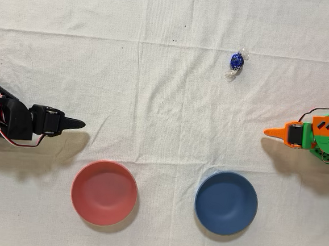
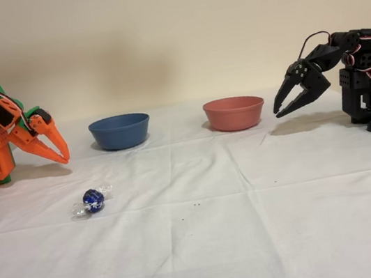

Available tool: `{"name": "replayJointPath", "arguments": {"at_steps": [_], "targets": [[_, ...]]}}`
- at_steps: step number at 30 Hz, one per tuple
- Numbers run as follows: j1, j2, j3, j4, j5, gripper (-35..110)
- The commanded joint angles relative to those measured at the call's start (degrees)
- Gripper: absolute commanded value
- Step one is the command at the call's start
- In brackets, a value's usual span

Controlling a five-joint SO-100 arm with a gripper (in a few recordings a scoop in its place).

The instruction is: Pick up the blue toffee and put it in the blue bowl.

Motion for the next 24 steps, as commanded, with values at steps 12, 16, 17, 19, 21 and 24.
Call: {"name": "replayJointPath", "arguments": {"at_steps": [12,16,17,19,21,24], "targets": [[1.1,-0.2,-1.0,0.2,-0.7,0],[0.0,-0.2,-1.0,0.2,1.6,0],[0.3,-0.2,-1.0,0.2,1.8,0],[2.4,-0.2,-1.0,0.2,1.2,0],[4.3,-0.2,-1.0,0.0,-2.4,0],[6.0,-1.2,-3.3,0.1,-8.5,0]]}}
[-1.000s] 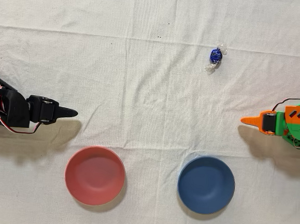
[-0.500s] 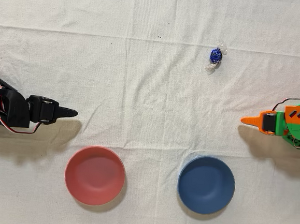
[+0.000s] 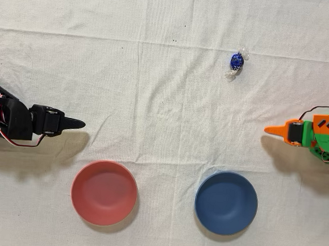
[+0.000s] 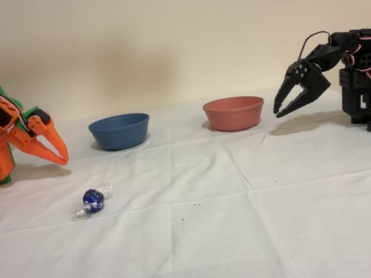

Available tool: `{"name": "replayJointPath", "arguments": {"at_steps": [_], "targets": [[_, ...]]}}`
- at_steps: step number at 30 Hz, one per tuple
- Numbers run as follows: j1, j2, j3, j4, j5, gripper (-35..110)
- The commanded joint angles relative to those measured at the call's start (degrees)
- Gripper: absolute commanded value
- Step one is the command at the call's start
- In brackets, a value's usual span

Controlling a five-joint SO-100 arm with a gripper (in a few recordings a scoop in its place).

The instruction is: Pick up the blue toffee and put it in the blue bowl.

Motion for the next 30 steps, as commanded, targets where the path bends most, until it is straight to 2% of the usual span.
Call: {"name": "replayJointPath", "arguments": {"at_steps": [1,6,10,14,22,30], "targets": [[2.2,-2.5,-4.9,0.1,-6.2,0],[2.4,-16.6,-18.3,0.1,-6.5,0],[5.9,-28.2,-30.1,0.7,-0.8,0],[8.7,-37.2,-39.9,3.0,-0.6,0],[14.3,-50.4,-50.5,2.8,8.4,0],[20.3,-63.1,-60.3,2.6,11.8,0]]}}
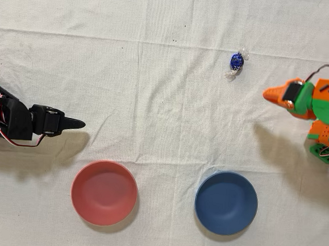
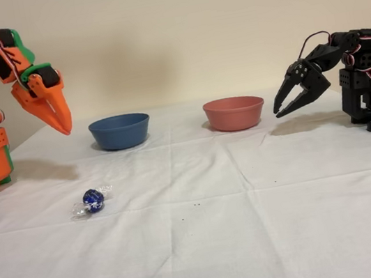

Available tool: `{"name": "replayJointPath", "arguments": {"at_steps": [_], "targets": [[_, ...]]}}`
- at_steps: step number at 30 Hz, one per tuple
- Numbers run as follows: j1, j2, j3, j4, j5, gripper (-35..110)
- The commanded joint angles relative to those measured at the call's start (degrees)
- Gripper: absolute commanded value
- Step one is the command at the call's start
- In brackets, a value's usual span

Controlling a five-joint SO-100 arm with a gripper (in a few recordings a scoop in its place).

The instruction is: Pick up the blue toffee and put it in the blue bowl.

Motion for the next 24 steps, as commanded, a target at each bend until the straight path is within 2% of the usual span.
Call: {"name": "replayJointPath", "arguments": {"at_steps": [1,9,24], "targets": [[3.0,-4.9,-7.3,0.6,2.0,0],[7.1,-15.3,-15.6,0.4,4.6,0],[13.4,-24.5,-17.1,-1.4,-3.8,9]]}}
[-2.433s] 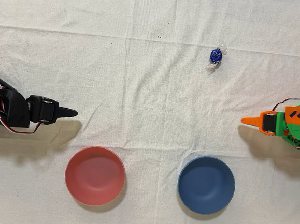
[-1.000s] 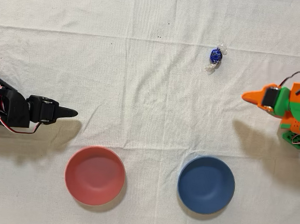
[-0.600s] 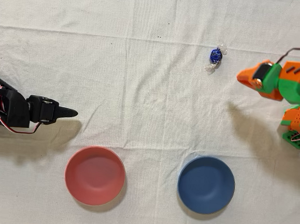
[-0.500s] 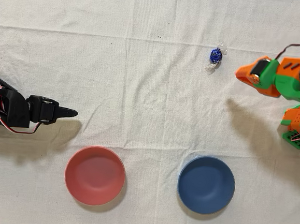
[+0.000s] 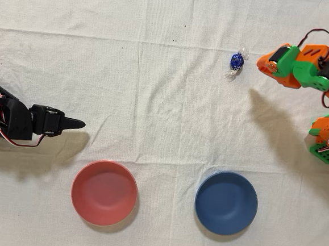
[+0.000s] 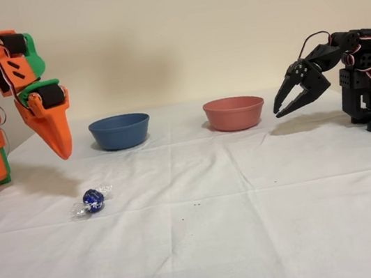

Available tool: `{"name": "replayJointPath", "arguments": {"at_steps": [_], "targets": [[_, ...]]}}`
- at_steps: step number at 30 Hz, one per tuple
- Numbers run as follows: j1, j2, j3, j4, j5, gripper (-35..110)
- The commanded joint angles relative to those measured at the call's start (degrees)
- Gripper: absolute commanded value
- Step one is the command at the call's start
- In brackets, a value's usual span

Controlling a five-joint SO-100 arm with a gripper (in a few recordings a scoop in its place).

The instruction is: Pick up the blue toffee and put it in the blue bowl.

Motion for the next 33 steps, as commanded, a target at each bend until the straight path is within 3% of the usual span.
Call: {"name": "replayJointPath", "arguments": {"at_steps": [1,13,33], "targets": [[2.0,-0.4,-3.0,-0.3,-2.0,10],[2.8,-6.0,-6.6,-0.3,-2.9,37],[3.5,-17.1,-14.8,1.8,-3.3,39]]}}
